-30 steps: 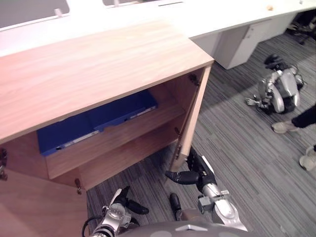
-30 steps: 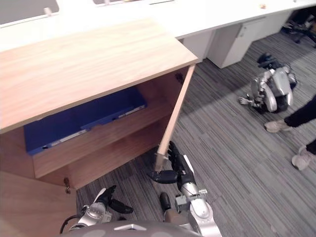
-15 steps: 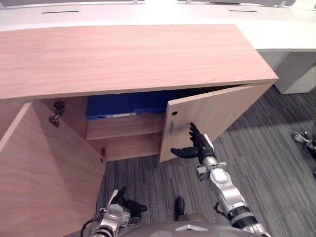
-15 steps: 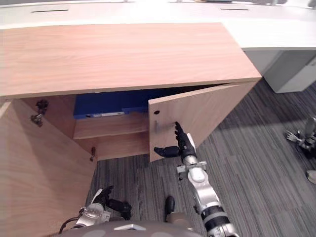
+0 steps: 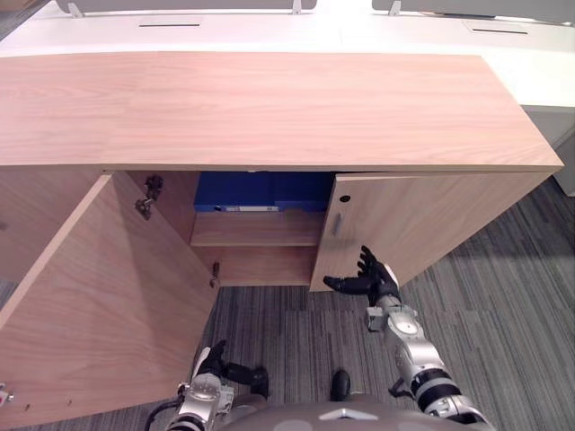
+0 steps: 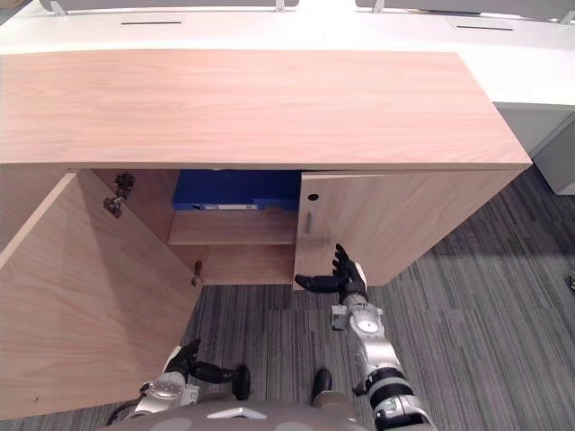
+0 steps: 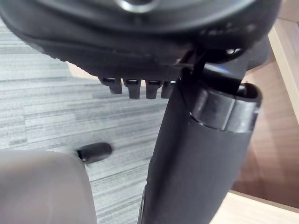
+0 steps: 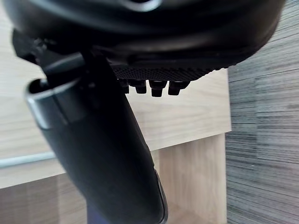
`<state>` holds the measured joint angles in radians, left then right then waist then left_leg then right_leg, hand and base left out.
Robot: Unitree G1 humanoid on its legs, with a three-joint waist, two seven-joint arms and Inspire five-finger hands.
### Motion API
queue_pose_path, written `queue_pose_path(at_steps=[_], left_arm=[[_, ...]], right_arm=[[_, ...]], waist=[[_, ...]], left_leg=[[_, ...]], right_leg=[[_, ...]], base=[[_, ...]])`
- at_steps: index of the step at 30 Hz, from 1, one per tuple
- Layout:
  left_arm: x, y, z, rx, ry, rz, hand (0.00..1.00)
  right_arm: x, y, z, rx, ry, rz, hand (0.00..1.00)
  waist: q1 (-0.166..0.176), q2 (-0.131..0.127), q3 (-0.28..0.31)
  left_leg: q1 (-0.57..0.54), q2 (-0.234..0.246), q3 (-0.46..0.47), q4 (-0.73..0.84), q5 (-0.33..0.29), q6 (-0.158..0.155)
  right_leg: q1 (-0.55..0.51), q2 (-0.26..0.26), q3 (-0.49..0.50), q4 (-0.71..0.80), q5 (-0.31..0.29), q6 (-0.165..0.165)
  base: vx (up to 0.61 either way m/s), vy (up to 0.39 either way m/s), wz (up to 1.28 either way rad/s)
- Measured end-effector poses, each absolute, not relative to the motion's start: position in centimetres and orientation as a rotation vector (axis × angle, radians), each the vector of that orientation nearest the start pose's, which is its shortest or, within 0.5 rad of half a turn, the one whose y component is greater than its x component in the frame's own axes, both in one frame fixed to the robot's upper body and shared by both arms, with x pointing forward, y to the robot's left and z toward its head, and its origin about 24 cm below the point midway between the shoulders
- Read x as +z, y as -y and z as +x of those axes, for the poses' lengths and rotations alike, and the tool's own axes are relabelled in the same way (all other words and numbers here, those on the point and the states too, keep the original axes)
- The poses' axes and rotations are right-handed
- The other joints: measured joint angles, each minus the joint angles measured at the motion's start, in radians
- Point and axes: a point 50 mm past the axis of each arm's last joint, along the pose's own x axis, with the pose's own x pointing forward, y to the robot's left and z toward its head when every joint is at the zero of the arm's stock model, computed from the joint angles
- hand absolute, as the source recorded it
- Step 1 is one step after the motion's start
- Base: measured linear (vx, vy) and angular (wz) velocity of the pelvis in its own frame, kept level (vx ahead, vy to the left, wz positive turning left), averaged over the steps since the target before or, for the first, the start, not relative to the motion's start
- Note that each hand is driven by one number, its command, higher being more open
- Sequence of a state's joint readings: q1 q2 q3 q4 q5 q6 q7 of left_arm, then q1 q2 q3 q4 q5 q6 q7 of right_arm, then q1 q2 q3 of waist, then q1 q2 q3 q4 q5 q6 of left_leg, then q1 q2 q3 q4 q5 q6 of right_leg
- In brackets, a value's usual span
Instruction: Walk over to the cabinet, pick up the folder, carry it to the office cabinet, place the folder inside the office cabinet, then close the office cabinet door
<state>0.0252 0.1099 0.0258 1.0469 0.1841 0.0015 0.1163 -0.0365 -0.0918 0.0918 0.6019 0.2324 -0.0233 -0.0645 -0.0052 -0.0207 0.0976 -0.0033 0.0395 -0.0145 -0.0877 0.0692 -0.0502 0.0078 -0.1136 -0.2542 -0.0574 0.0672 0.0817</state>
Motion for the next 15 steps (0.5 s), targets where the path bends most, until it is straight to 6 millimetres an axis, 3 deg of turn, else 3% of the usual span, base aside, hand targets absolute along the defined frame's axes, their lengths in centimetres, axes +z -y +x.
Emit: queue_pose_path(at_steps=[4,5,9,15], left_arm=[[-15.5,-19.8,11.7,0.089,-1.064,0.304,1.00],[-15.6,-19.6,11.6,0.087,-1.065,0.300,1.00],[-15.6,-19.5,11.6,0.086,-1.067,0.297,1.00],[-15.7,-19.5,11.2,0.107,-1.073,0.275,1.00]], right_arm=[[-10.5,16.4,18.6,-0.075,-0.679,0.035,1.00],[-11.7,16.8,17.1,-0.065,-0.747,-0.033,1.00],[-13.6,17.1,14.3,-0.037,-0.876,-0.151,1.00],[-15.0,17.8,11.9,-0.103,-0.993,-0.158,1.00]], waist=[[-0.003,-0.001,-0.001],[-0.005,-0.003,-0.003],[-0.006,-0.007,-0.006],[-0.009,-0.007,-0.014]], left_leg=[[0.022,0.000,-0.006,-0.001,-0.006,-0.002],[0.024,-0.001,-0.018,-0.005,-0.006,-0.002],[0.029,-0.003,-0.028,-0.006,-0.006,-0.002],[0.020,-0.011,-0.058,-0.005,-0.008,-0.001]], right_leg=[[0.026,-0.001,-0.010,0.002,-0.011,0.002],[0.031,-0.002,-0.017,0.002,-0.014,0.001],[0.043,-0.004,-0.030,0.003,-0.019,0.003],[0.033,-0.020,-0.063,0.054,-0.061,0.017]], base=[[0.02,0.005,0.08],[-0.01,0.000,0.11],[0.00,-0.005,0.10],[0.00,-0.003,0.17]])
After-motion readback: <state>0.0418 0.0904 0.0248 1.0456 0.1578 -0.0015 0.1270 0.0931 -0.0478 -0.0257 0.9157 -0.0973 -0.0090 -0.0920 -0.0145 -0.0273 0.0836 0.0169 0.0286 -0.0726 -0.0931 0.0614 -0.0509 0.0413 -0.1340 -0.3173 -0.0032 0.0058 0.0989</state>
